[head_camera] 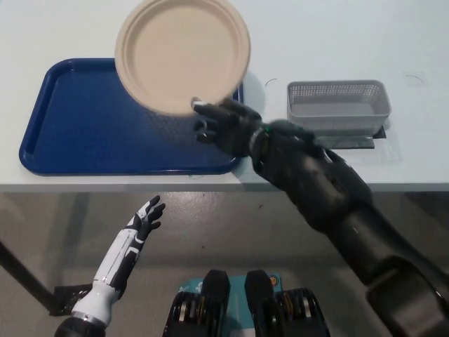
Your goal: Use the right hand to pick up a plate from a leveled surface and place it into a tray on the left side
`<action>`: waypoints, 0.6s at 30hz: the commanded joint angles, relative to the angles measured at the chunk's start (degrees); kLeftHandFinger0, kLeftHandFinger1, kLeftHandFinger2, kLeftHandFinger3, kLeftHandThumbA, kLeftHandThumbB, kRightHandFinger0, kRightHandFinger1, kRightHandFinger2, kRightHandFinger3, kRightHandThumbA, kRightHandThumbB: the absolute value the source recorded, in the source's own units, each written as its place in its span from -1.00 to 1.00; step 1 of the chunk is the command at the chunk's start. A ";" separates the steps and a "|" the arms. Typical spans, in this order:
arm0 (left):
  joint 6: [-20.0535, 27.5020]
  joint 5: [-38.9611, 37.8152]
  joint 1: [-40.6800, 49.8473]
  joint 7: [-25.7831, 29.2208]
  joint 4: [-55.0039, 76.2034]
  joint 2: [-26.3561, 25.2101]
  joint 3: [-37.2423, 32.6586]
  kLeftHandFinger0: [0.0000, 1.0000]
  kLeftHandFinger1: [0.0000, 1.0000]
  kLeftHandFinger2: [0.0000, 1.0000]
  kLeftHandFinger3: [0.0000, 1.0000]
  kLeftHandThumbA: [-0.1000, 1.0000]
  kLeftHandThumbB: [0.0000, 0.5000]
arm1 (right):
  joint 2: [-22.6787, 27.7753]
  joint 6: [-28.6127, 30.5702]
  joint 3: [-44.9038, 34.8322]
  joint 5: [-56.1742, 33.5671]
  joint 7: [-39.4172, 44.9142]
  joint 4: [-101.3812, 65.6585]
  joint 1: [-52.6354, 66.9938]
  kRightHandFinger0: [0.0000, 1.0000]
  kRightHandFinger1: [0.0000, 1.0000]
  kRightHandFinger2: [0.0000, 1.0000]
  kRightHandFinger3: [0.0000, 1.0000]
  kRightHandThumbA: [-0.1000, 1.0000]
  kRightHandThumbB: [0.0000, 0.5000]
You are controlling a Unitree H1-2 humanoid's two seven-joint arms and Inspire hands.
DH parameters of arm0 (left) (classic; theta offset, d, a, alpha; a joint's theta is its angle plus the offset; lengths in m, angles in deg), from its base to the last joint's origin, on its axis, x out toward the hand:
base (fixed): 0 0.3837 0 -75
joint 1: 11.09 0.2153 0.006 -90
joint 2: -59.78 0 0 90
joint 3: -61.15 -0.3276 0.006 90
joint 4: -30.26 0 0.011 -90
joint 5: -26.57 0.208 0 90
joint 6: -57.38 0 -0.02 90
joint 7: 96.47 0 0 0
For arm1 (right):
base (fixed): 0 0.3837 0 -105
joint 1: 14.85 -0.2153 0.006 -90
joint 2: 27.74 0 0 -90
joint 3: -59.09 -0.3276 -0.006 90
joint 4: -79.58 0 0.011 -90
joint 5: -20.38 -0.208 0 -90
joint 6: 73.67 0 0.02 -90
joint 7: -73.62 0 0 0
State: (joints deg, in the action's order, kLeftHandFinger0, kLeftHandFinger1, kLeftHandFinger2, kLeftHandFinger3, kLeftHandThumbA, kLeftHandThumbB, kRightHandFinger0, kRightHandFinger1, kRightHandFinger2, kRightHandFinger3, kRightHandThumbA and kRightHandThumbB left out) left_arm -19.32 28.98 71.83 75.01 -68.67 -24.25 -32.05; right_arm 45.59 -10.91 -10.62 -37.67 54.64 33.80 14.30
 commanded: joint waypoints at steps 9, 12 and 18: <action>-1.95 1.04 -2.91 -2.16 2.22 -1.47 -1.49 1.00 1.00 1.00 1.00 1.00 1.00 | -3.44 0.31 0.78 15.86 26.78 23.92 -17.31 -0.82 -0.13 0.62 0.89 0.78 -0.56; -2.04 0.88 -3.59 -2.76 1.88 -1.51 -1.85 1.00 1.00 1.00 1.00 1.00 1.00 | -2.02 0.31 4.51 18.00 34.45 24.11 -17.51 0.82 1.00 1.00 1.00 0.87 0.10; -3.19 -0.05 -4.65 -4.78 1.80 -2.06 -2.80 0.85 1.00 1.00 1.00 1.00 1.00 | 3.05 0.31 12.46 21.40 49.42 20.31 -16.91 1.00 1.00 1.00 1.00 1.00 0.78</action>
State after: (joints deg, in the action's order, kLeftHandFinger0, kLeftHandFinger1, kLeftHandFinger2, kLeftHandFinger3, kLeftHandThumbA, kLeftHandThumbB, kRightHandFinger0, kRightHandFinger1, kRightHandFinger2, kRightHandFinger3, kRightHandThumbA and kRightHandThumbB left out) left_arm -21.46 29.45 70.87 74.07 -68.81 -24.33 -33.05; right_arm 44.02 -10.92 -7.26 -26.89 72.63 56.55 5.94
